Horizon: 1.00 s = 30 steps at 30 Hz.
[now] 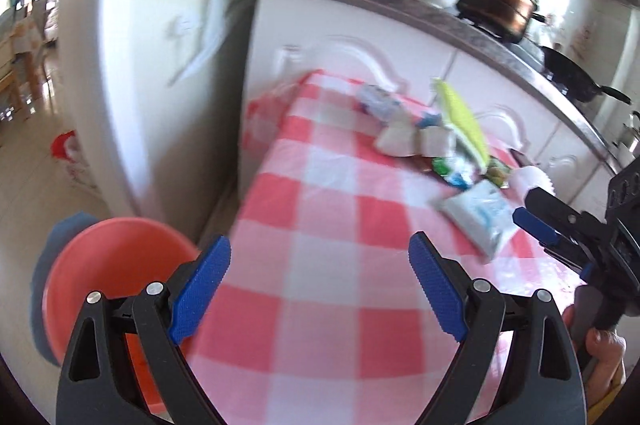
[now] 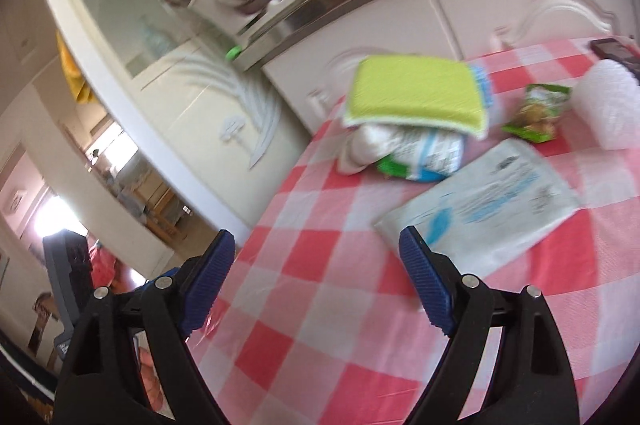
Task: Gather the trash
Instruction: 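Return both tools to the table toward the wipes pack and foam net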
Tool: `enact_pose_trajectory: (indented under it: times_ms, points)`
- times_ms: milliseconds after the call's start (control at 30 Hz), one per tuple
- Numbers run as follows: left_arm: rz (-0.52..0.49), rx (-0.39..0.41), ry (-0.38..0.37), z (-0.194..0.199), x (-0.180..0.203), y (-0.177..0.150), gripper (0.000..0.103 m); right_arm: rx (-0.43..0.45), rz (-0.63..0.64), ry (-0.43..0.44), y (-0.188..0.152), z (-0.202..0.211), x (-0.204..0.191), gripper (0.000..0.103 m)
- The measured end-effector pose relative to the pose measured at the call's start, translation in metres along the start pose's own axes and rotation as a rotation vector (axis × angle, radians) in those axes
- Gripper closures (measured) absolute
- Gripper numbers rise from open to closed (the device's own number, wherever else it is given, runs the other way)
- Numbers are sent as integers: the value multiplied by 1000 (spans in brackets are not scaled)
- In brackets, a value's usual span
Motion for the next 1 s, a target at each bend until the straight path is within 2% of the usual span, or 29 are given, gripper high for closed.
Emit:
enact_pose_trajectory:
  times_ms: [167,333,467,533,700,800,1000]
  points:
    - [-136,-9,-85,-8,58,-4,13,92,-57,-79,26,36,38,18]
    - [-272,-57,-232,-18,121,-7,13,166,-115,-181,49,73,83,18]
    - [-452,-82,-303,-29,168,-11,13,191,-181,-251,62,93,124,18]
    - [-536,-79,-297,-37,185,-13,13,188,-185,-291,64,100,142,18]
    - [-679,-139,-294,-65,211,-17,13,179,-189,-367,71,107,172,18]
    - [-716,-164,-262,-82,213,-14,13,159,-172,-393,72,104,181,18]
    - [-752,-226,-272,-104,219,-13,13,92,-127,-448,70,87,192,18]
Point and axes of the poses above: each gripper's, at about its wrist camera, not at the fingertips, and z roughly against the way its jaws point, x to its right, y to its top, the point moved 8 cm from there along -z, roughly the way its jaws point, and after that the axes turned 9 degrees about y, right-handed, at the moved point
